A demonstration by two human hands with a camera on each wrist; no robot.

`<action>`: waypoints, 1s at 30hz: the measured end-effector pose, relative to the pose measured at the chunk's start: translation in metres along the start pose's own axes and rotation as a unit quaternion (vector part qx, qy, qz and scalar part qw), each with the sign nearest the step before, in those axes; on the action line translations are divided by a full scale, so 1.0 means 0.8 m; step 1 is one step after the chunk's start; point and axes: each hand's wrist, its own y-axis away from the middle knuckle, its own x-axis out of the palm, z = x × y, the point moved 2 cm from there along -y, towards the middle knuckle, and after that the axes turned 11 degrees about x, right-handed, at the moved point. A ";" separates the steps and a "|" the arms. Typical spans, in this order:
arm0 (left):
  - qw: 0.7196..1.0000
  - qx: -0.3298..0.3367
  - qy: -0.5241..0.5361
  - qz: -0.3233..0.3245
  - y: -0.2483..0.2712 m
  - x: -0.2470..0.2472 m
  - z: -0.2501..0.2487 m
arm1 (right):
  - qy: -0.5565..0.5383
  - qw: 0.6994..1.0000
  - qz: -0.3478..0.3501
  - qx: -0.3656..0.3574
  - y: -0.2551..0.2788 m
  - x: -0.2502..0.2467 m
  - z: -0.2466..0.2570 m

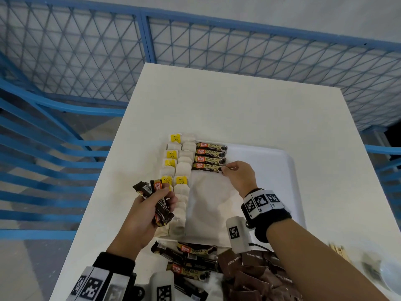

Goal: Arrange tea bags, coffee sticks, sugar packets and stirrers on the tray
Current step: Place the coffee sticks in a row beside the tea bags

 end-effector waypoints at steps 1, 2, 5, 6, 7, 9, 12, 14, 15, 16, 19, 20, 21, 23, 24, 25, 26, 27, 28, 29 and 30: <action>1.000 -0.002 0.002 -0.001 0.001 0.000 0.000 | 0.008 1.000 -0.007 -0.007 0.000 0.001 0.000; 1.000 -0.003 0.004 -0.002 0.001 0.000 0.000 | 0.017 1.000 -0.012 -0.015 0.001 0.003 0.001; 1.000 -0.005 0.008 -0.004 0.002 0.001 0.001 | 0.032 0.999 -0.021 -0.022 0.002 0.007 0.002; 1.000 -0.006 0.010 -0.004 0.002 0.001 0.001 | 0.034 0.999 -0.022 -0.020 0.002 0.008 0.003; 1.000 -0.007 0.012 -0.003 0.002 0.001 0.002 | 0.032 0.999 -0.023 -0.017 0.001 0.008 0.003; 1.000 -0.008 0.016 -0.001 0.003 0.002 0.002 | 0.024 0.999 -0.026 -0.015 0.000 0.008 0.004; 1.000 -0.012 0.024 0.000 0.002 0.002 0.002 | 0.018 0.999 -0.034 -0.017 0.001 0.007 0.004; 0.999 -0.017 0.033 0.003 0.002 0.001 0.003 | 0.002 0.999 -0.034 -0.012 0.002 0.007 0.003; 0.999 -0.019 0.038 0.006 0.001 0.002 0.003 | -0.010 0.999 -0.033 -0.010 0.002 0.007 0.002; 0.999 -0.020 0.042 0.009 0.001 0.002 0.004 | -0.017 0.999 -0.032 -0.010 0.004 0.006 0.002; 0.998 -0.019 0.059 0.017 0.002 0.005 0.004 | -0.014 0.999 -0.025 -0.023 0.014 0.004 0.005; 0.998 -0.018 0.063 0.020 0.003 0.005 0.003 | -0.019 0.999 -0.015 -0.034 0.021 0.003 0.008; 0.997 -0.017 0.067 0.024 0.004 0.007 0.003 | -0.025 0.998 0.000 -0.049 0.029 0.003 0.012; 0.996 -0.017 0.076 0.032 0.006 0.010 0.002 | -0.023 0.995 0.045 -0.085 0.049 0.004 0.019; 0.996 -0.016 0.077 0.035 0.006 0.012 0.002 | -0.011 0.992 0.076 -0.102 0.061 0.006 0.024; 0.996 -0.014 0.075 0.037 0.006 0.014 0.002 | 0.001 0.987 0.112 -0.116 0.073 0.008 0.026; 0.997 -0.012 0.072 0.040 0.007 0.016 0.001 | 0.012 0.980 0.155 -0.125 0.086 0.011 0.028; 0.996 -0.010 0.070 0.046 0.008 0.017 0.000 | 0.022 0.971 0.199 -0.132 0.099 0.014 0.029; 0.997 -0.007 0.064 0.053 0.009 0.019 0.000 | 0.030 0.960 0.241 -0.137 0.111 0.017 0.028; 0.997 -0.004 0.055 0.061 0.010 0.020 -0.001 | 0.034 0.950 0.277 -0.140 0.122 0.022 0.026; 0.997 -0.002 0.043 0.067 0.011 0.021 -0.001 | 0.031 0.942 0.304 -0.142 0.130 0.026 0.023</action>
